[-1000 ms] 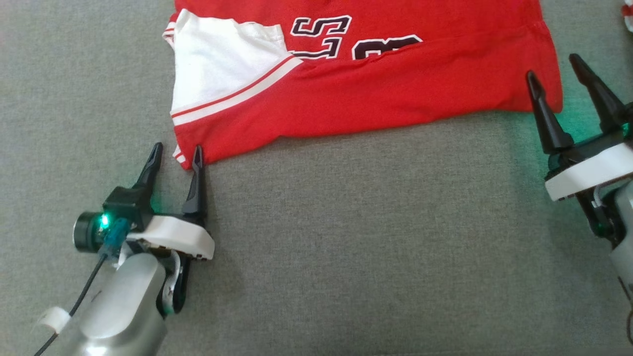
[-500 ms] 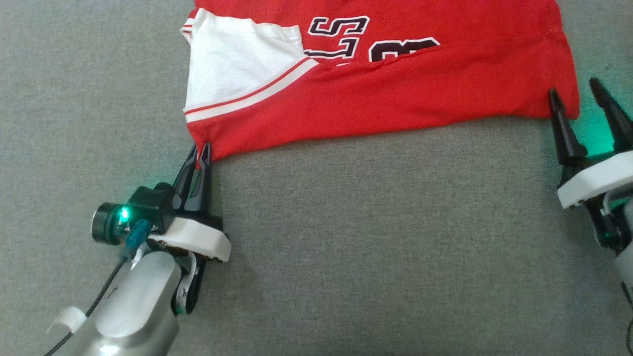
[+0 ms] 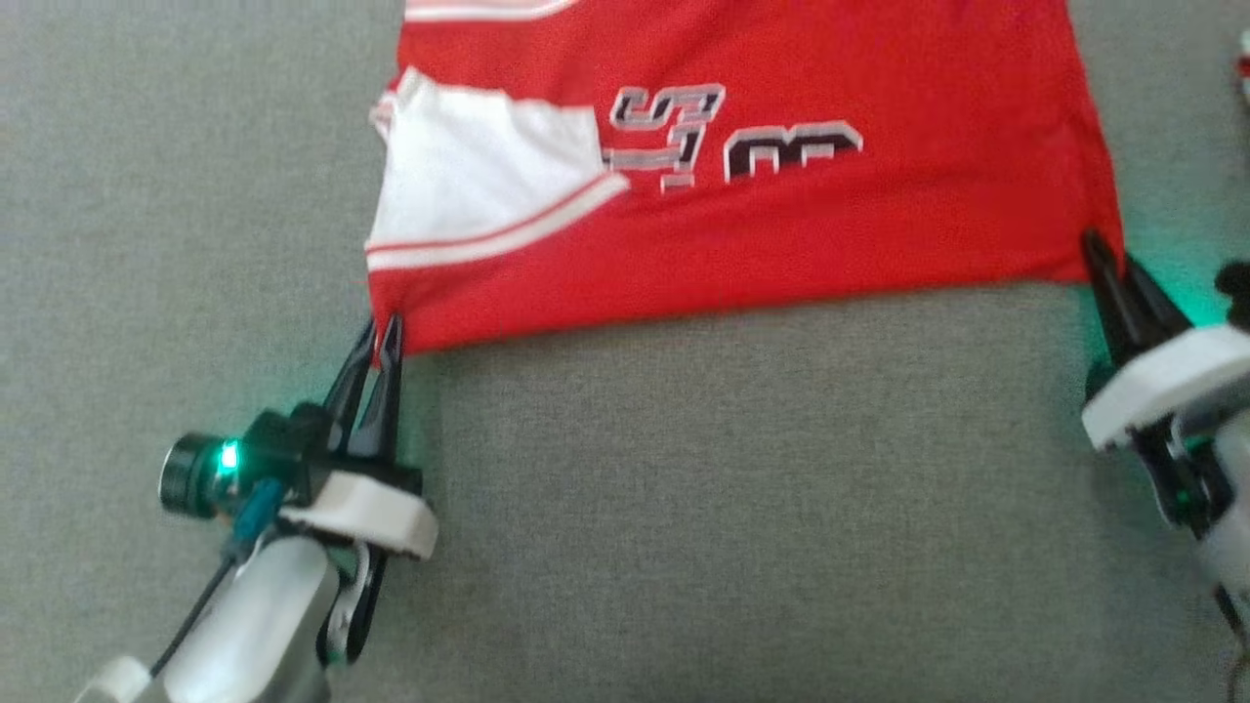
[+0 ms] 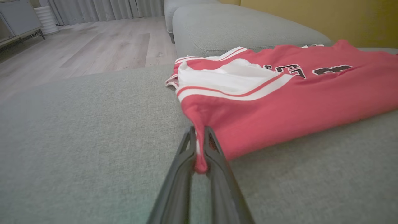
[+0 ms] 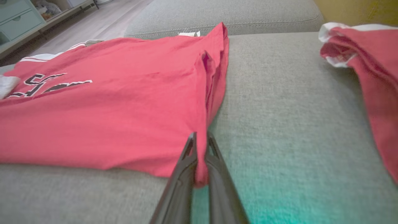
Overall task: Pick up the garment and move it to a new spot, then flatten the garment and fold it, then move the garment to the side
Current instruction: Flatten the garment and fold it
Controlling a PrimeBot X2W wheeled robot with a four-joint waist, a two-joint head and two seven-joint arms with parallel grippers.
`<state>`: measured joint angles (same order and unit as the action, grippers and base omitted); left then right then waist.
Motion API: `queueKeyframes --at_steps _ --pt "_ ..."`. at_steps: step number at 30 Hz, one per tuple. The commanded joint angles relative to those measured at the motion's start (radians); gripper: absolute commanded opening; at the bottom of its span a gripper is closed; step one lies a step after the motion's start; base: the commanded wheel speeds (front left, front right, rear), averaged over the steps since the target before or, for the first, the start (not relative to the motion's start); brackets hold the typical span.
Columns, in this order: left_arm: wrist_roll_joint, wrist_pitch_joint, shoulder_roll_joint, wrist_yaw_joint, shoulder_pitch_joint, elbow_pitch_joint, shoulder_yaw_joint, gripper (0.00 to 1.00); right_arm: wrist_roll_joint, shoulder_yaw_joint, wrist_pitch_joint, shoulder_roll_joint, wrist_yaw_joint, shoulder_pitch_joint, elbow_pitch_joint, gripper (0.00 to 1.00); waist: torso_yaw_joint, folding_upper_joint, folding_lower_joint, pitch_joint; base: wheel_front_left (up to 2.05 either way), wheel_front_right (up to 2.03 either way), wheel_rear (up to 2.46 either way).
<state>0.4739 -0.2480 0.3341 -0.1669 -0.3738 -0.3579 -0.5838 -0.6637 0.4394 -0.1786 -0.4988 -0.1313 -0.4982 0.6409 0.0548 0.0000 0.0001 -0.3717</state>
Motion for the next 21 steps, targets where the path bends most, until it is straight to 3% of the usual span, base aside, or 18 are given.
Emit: queueKeyframes --at_steps 1,13,21 --pt "-0.007 -0.011 0.044 -0.005 0.012 0.030 0.039 0.00 -0.016 0.012 -0.006 -0.044 0.001 0.050 -0.021 0.00 -0.007 0.0000 -0.0001 0.024 0.00 0.00 0.00" --pt "0.013 -0.010 0.096 -0.043 0.258 0.197 0.019 0.00 -0.140 0.038 0.063 -0.227 0.001 0.322 -0.222 0.00 -0.046 0.0000 -0.0001 0.109 0.00 0.00 0.00" --pt "0.045 0.008 0.105 -0.060 0.366 0.262 0.004 0.00 -0.112 -0.047 0.069 -0.225 0.001 0.456 -0.310 0.00 -0.071 0.0000 -0.0001 0.121 0.00 0.00 0.00"
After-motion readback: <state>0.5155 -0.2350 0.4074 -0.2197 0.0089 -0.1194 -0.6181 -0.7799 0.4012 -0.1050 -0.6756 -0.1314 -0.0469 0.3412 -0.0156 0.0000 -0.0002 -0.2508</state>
